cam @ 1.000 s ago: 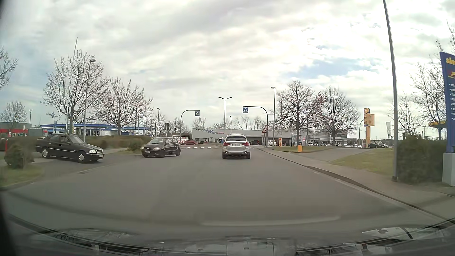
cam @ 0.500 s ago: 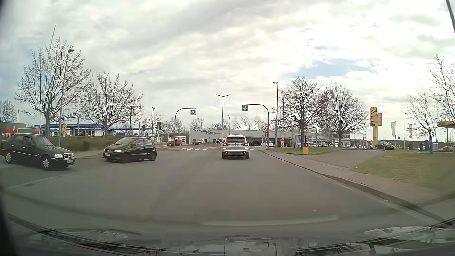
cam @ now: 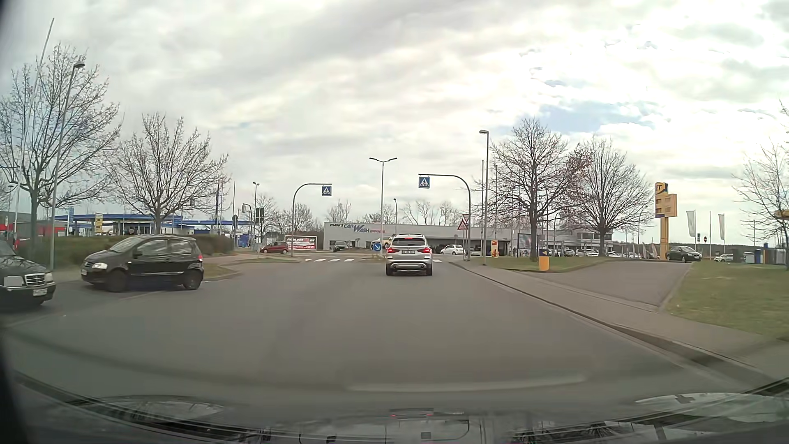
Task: Follow the waypoints while adhering to traffic rules and regulations
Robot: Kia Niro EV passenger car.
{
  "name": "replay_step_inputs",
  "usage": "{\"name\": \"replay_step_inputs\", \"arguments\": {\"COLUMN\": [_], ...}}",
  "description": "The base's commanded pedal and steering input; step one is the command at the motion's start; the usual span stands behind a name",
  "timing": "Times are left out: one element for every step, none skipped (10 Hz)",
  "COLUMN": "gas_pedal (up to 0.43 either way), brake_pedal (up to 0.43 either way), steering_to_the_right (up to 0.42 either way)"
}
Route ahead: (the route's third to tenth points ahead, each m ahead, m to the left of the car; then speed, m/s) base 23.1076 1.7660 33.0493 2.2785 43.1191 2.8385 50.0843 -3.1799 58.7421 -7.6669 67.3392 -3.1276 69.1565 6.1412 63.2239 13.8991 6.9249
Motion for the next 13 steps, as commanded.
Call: {"name": "replay_step_inputs", "arguments": {"gas_pedal": [0.098,0.098,0.098,0.098,0.098,0.098,0.098,0.098,0.098,0.098,0.098,0.098,0.098], "brake_pedal": [0.0,0.0,0.0,0.0,0.0,0.0,0.0,0.0,0.0,0.0,0.0,0.0,0.0], "steering_to_the_right": [0.001,0.001,-0.001,-0.001,-0.001,-0.001,-0.001,-0.001,-0.001,-0.001,-0.001,-0.001,-0.001]}}
